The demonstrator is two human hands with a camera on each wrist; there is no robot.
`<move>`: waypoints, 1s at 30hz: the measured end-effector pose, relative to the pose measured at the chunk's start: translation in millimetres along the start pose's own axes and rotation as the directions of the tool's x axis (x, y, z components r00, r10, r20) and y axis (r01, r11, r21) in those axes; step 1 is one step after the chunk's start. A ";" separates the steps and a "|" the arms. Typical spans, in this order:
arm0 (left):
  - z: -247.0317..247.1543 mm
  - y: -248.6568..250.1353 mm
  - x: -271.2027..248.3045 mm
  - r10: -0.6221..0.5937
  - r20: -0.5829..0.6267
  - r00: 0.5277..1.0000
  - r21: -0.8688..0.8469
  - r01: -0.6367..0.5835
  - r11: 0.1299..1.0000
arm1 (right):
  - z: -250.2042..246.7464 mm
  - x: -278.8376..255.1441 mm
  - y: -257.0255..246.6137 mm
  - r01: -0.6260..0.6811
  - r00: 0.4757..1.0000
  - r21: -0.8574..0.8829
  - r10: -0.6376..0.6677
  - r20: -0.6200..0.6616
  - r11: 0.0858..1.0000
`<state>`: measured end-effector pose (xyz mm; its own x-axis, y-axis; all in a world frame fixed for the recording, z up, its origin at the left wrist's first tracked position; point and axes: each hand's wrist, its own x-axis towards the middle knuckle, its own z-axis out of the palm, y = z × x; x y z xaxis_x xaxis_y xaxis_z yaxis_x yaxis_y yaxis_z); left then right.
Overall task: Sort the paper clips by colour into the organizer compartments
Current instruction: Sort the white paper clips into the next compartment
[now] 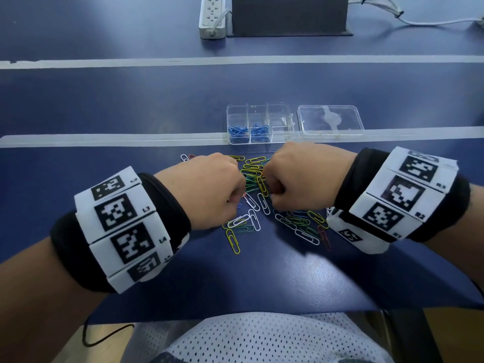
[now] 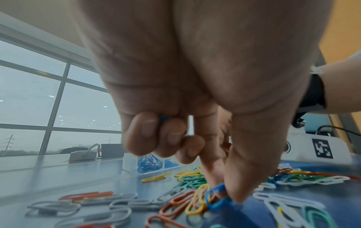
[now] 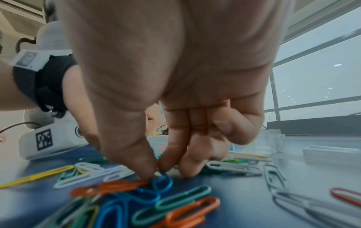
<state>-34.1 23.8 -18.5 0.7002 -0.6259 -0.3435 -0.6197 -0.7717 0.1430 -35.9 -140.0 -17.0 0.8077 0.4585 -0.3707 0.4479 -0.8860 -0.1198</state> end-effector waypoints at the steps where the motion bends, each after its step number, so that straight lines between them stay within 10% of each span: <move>1: -0.1 0.3 -0.7 0.001 -0.015 1.000 -0.034 -0.002 0.999 | -0.6 -0.4 0.1 0.011 1.000 0.001 -0.011 0.000 1.000; 14: -5.4 22.6 20.2 0.037 0.011 0.999 -0.223 -0.033 0.974 | -3.1 -36.3 23.2 -0.092 0.995 0.199 0.083 0.053 0.976; 30: -4.9 44.3 39.7 0.037 0.055 0.998 -0.028 -0.035 0.999 | 9.5 -38.6 21.8 -0.131 0.991 -0.039 0.130 -0.032 0.991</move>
<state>-32.1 -35.8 -21.3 0.6564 -0.6466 -0.3887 -0.6338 -0.7521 0.1807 -60.9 -177.6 -14.0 0.8709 0.3414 -0.3536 0.3528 -0.9351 -0.0337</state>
